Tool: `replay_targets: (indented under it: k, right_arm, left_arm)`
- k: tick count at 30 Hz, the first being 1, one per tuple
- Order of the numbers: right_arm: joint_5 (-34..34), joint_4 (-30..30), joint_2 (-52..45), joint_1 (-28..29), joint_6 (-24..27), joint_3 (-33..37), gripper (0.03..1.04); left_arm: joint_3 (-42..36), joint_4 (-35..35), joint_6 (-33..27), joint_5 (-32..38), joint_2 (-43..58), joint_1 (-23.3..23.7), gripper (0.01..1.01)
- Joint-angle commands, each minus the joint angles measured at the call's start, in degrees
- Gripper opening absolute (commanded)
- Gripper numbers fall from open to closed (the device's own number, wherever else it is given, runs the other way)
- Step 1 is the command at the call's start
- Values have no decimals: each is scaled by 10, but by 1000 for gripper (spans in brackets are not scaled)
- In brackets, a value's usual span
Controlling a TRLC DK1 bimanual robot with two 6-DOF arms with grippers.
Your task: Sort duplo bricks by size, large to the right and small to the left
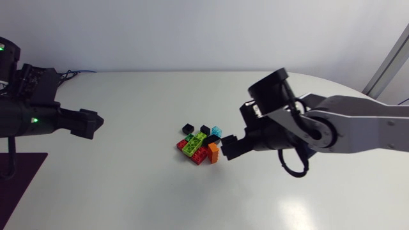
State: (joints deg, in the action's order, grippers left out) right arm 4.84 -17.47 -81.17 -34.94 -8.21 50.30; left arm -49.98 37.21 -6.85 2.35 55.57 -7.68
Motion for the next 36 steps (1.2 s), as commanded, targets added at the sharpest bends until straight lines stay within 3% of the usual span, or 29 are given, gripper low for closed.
replay_targets:
  k: [1,9,22,32,34,36]
  right_arm:
    - [11,4,-43,-26,-23,30,967]
    - [7,-33,-155,-40,-33,129,967]
    - [-13,-53,-247,-33,-36,143,921]
    - [-12,-24,-250,-16,-36,159,198]
    - [-13,-22,-253,-14,-36,164,80]
    - [-12,-23,-254,-15,-36,166,48]
  left_arm:
    - [-13,8,-19,2,20,-5,979]
    - [1,-17,-10,-2,35,-16,979]
    - [27,-42,-3,-2,36,-20,980]
    - [43,-50,3,-2,28,-28,980]
    - [45,-55,4,-2,28,-29,980]
    - [49,-62,4,-2,30,-33,980]
